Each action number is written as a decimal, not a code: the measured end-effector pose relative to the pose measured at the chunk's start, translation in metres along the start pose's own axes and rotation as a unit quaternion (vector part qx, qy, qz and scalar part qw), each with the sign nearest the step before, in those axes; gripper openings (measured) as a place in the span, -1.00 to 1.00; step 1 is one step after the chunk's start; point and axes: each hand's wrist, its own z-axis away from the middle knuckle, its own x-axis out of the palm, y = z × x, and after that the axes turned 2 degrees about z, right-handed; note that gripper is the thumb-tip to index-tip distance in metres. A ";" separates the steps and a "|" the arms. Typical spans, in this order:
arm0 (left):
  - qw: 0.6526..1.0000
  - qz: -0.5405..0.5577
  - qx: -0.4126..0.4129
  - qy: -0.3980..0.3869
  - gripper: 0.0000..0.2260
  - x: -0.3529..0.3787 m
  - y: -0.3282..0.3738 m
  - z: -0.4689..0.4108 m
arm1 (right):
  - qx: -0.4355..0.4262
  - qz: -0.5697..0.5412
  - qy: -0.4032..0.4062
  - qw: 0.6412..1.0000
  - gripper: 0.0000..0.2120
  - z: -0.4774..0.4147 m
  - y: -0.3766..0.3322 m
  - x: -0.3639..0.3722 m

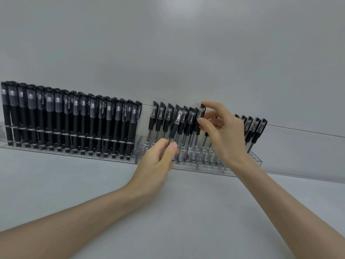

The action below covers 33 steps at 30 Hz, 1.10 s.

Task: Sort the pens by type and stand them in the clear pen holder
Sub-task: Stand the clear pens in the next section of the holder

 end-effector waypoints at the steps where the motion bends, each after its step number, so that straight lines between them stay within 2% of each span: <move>1: 1.000 -0.003 -0.005 0.004 -0.71 0.000 -0.001 -0.001 | 0.003 0.004 -0.004 1.000 -0.69 -0.001 0.001 0.000; 7: 0.999 0.007 -0.034 0.015 -0.75 -0.001 -0.002 -0.002 | 0.009 0.030 -0.044 0.999 -0.71 -0.012 0.000 -0.007; 18: 0.997 0.020 -0.023 -0.066 -0.79 0.003 0.000 0.003 | 0.012 0.074 -0.070 0.995 -0.70 -0.009 0.003 -0.005; 26: 0.998 0.024 -0.024 -0.057 -0.79 0.002 0.001 0.003 | -0.033 0.161 -0.052 0.985 -0.58 -0.003 0.001 -0.013; 33: 0.998 0.024 -0.027 -0.047 -0.79 0.002 0.001 0.002 | -0.040 0.274 -0.105 0.955 -0.55 0.001 0.003 -0.016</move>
